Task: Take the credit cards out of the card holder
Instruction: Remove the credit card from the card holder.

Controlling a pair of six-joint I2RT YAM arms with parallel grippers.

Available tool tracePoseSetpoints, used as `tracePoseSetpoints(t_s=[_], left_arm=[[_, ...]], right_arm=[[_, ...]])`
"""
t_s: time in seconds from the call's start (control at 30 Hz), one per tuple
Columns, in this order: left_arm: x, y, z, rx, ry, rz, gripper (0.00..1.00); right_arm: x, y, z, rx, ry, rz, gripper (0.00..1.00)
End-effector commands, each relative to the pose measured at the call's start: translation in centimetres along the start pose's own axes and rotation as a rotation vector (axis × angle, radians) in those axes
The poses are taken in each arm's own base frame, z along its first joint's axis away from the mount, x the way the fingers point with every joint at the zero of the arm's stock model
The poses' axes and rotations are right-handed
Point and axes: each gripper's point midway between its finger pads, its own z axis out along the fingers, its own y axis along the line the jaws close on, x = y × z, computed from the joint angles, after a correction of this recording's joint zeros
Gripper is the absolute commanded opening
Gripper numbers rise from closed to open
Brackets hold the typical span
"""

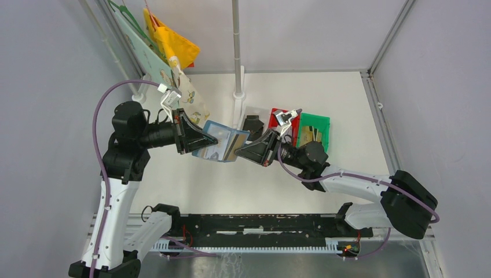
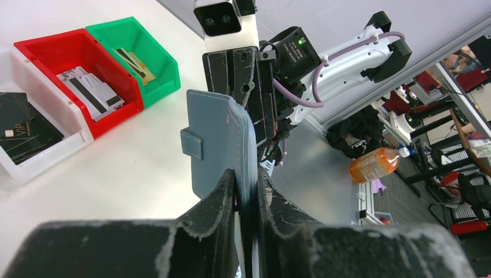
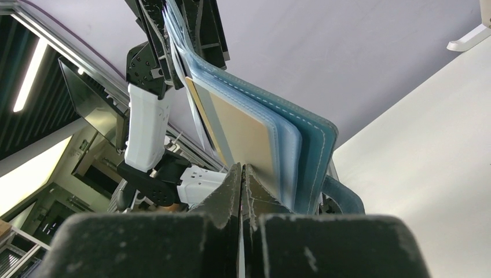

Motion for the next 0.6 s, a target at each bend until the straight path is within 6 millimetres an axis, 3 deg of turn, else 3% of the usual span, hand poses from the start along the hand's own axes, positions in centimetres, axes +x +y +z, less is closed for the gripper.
tracePoseSetpoints(t_s=[0.0,0.13,0.3,0.57], left_arm=[[-1.1,-2.7,-0.5,0.077,-0.013,0.064,0.02],[-1.0,-2.7,-0.4,0.086,-0.006,0.059,0.02],[-0.8,-2.5,-0.5,0.077,-0.01,0.068,0.02],[-1.1,-1.3,-0.2,0.028,-0.026,0.066,0.02]], right_arm=[[-1.2,1.7,-0.2,-0.062,-0.04,-0.043,0.0],[-1.5,2.3,-0.1,-0.08,-0.051,-0.05,0.0],[-1.8,3.6,0.6,-0.137,-0.04,-0.061,0.31],[-1.6,5.3,1.2,-0.199,-0.009,-0.065,0.4]])
